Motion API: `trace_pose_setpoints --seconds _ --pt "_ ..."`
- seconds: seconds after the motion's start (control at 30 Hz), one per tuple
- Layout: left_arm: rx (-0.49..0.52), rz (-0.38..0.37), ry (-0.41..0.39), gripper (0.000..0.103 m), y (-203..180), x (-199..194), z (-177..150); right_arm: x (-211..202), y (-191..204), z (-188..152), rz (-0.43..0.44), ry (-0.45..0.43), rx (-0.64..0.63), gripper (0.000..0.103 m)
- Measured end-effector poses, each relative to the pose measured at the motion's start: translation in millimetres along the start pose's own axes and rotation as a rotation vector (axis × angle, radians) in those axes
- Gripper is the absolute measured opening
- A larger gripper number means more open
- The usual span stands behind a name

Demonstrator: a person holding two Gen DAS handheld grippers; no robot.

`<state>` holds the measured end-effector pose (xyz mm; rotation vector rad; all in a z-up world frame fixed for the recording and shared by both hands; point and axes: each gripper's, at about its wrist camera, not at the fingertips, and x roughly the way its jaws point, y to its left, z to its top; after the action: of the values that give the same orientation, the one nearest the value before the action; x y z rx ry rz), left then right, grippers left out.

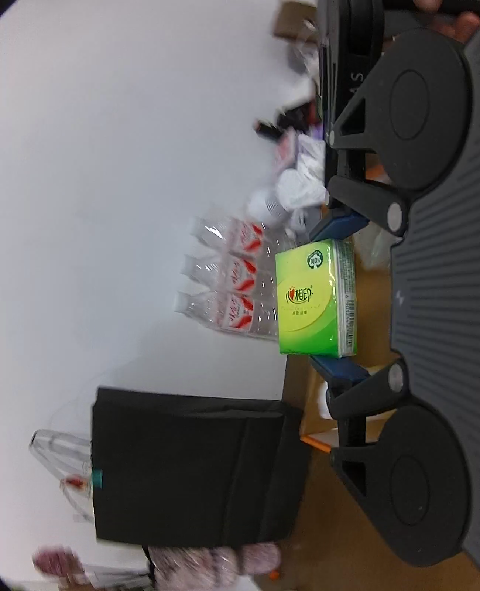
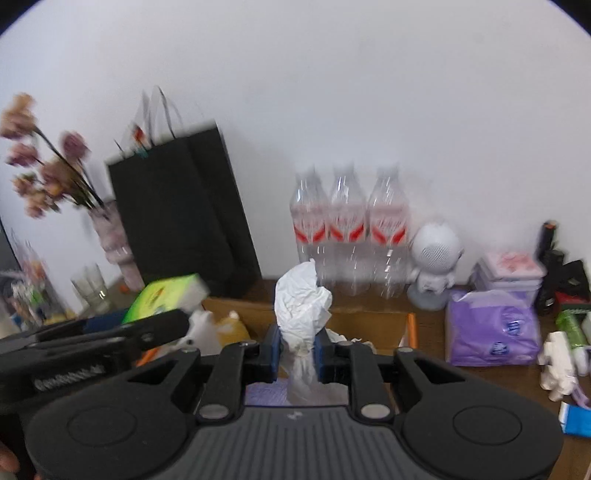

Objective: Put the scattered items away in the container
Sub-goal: 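Lift the tissue pack and tissue and carry both over the box, then open both tools to drop the tissue pack and tissue into the box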

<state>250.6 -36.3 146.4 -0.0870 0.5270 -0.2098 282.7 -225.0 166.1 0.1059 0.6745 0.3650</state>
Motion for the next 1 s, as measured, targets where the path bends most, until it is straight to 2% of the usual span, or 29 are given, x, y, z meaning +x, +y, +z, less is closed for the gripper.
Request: trace_pose_setpoints --seconds 0.07,0.13,0.23,0.37,0.47,0.67,0.77,0.83,0.9,1.0 --pt "0.012 0.003 0.105 0.066 3.9 36.0 3.7 37.8 -11.1 12.5 0.017 0.093 0.048 0.019" --pt "0.006 0.024 0.195 0.066 4.7 63.8 4.8 69.8 -20.0 15.4 -0.004 0.159 0.072 0.019" --pt "0.029 0.073 0.287 0.066 4.3 98.6 0.6 112.8 -29.6 17.1 -0.039 0.253 0.085 0.019" --pt "0.036 0.12 0.367 0.066 8.4 131.8 0.2 152.1 -29.8 16.6 -0.09 0.338 0.08 0.019" --pt "0.007 0.114 0.427 0.066 15.3 147.8 -7.5 170.5 -31.0 13.5 -0.095 0.386 0.079 0.018" --pt "-0.003 0.112 0.434 0.067 19.3 151.6 -14.4 188.4 -44.6 4.1 -0.042 0.421 0.131 0.019" --pt "-0.038 0.108 0.423 0.075 23.7 137.8 -1.2 179.4 -47.6 9.9 -0.041 0.428 0.163 0.038" --pt "-0.06 0.086 0.383 0.09 25.0 121.4 12.7 169.5 -48.2 17.4 -0.046 0.424 0.19 0.058" --pt "-0.065 0.053 0.362 0.095 23.7 102.5 27.5 158.5 -47.1 24.4 -0.023 0.42 0.218 0.063" --pt "-0.03 0.07 0.348 0.098 15.3 76.3 45.5 138.5 -37.3 32.0 -0.034 0.413 0.227 0.071"
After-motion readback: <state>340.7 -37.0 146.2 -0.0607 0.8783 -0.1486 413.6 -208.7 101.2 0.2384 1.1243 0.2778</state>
